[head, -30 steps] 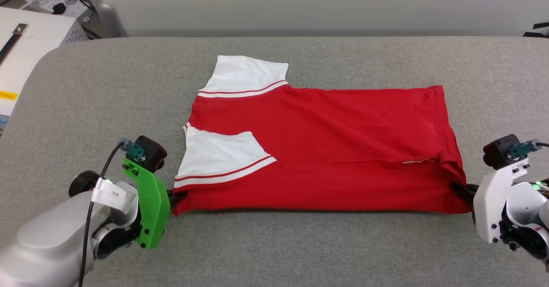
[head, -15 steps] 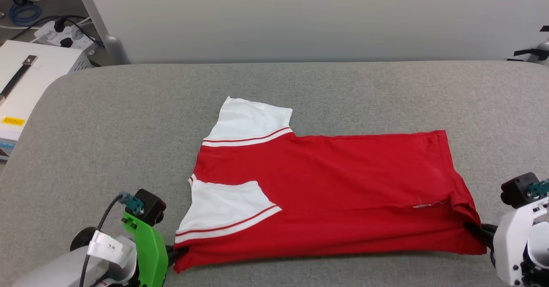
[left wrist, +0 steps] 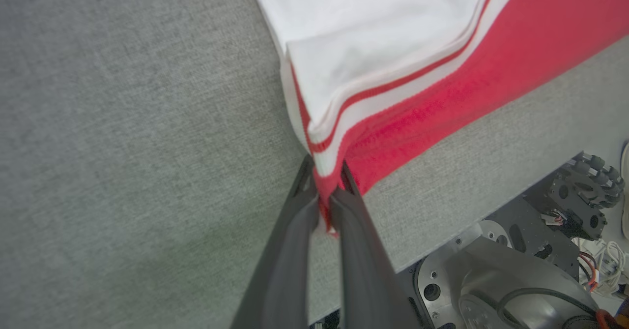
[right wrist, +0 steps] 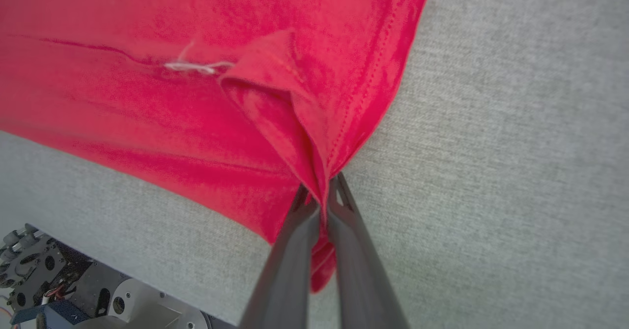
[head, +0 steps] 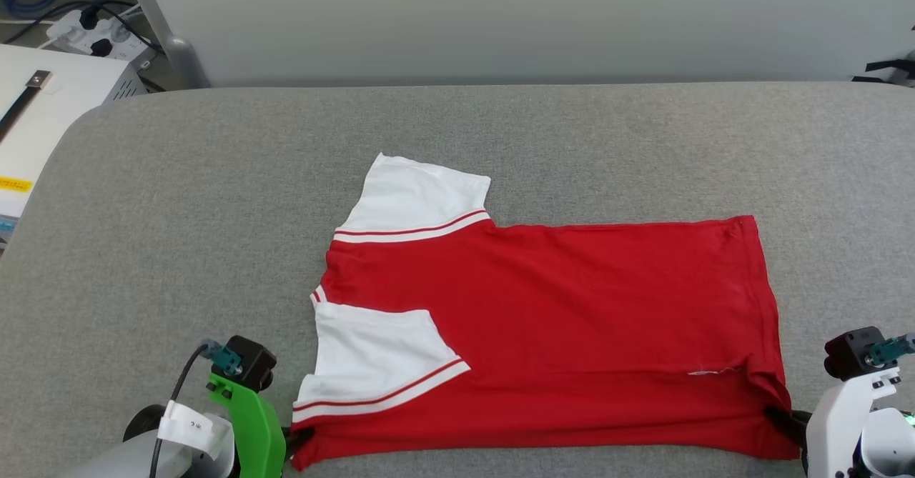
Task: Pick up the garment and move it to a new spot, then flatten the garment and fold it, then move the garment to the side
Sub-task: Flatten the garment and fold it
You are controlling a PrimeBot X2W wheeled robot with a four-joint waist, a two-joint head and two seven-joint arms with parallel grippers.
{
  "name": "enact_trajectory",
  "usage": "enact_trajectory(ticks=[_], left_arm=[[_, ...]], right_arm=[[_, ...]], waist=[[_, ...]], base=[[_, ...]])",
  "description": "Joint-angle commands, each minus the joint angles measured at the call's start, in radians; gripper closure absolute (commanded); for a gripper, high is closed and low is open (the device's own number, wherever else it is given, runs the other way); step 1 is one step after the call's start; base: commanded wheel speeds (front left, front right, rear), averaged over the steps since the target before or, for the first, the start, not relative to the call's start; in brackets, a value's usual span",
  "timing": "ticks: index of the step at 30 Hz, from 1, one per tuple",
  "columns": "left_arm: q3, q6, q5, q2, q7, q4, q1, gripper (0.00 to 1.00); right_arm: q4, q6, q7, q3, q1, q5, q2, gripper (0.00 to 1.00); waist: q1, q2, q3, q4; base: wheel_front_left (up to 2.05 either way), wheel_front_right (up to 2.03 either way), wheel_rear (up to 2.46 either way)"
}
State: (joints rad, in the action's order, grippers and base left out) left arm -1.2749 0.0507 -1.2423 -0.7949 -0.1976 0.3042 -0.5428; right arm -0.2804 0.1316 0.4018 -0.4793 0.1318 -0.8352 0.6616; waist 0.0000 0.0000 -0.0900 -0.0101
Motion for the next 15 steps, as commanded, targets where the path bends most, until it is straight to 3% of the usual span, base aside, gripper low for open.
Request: enact_trajectory(ticks=[1,2,3,4,5,11,15], left_arm=[[0.006,0.005,-0.008,0.006,0.01,0.025,0.015,1.0],[0.007,0.005,-0.012,0.015,0.014,0.041,0.017,1.0],[0.01,0.006,-0.022,0.022,0.014,0.055,0.022,0.45],[0.013,0.008,-0.02,0.026,0.026,0.06,0.021,0.0],[0.018,0.01,-0.022,0.028,0.038,0.065,0.022,0.0],[0.037,0.003,0.013,-0.009,0.101,0.033,0.011,0.0],[0.061,-0.023,0.028,-0.053,0.124,-0.021,-0.013,0.0]], right_arm=[[-0.025,-0.001,-0.022,0.011,-0.011,0.021,-0.005,1.0],[-0.04,-0.001,-0.039,0.01,-0.01,0.042,-0.011,1.0],[-0.05,-0.001,-0.055,0.007,-0.012,0.057,-0.019,0.67],[-0.054,-0.001,-0.072,0.01,-0.013,0.061,-0.027,0.31],[-0.057,-0.001,-0.095,0.017,-0.015,0.068,-0.035,0.0],[-0.022,-0.001,-0.233,0.086,-0.036,0.131,-0.054,0.0],[0.035,-0.001,-0.348,0.205,-0.05,0.226,-0.096,0.0]], waist=[[0.0,0.0,-0.004,-0.002],[0.0,0.0,-0.004,-0.003],[0.0,0.0,-0.003,-0.005],[0.0,0.0,-0.001,-0.005],[0.0,0.0,0.003,-0.006],[0.0,0.0,0.036,-0.014],[0.0,0.0,0.046,-0.015]], base=[[0.0,0.0,0.0],[0.0,0.0,0.0],[0.0,0.0,0.0],[0.0,0.0,0.0],[0.0,0.0,0.0],[0.0,0.0,0.0],[0.0,0.0,0.0]])
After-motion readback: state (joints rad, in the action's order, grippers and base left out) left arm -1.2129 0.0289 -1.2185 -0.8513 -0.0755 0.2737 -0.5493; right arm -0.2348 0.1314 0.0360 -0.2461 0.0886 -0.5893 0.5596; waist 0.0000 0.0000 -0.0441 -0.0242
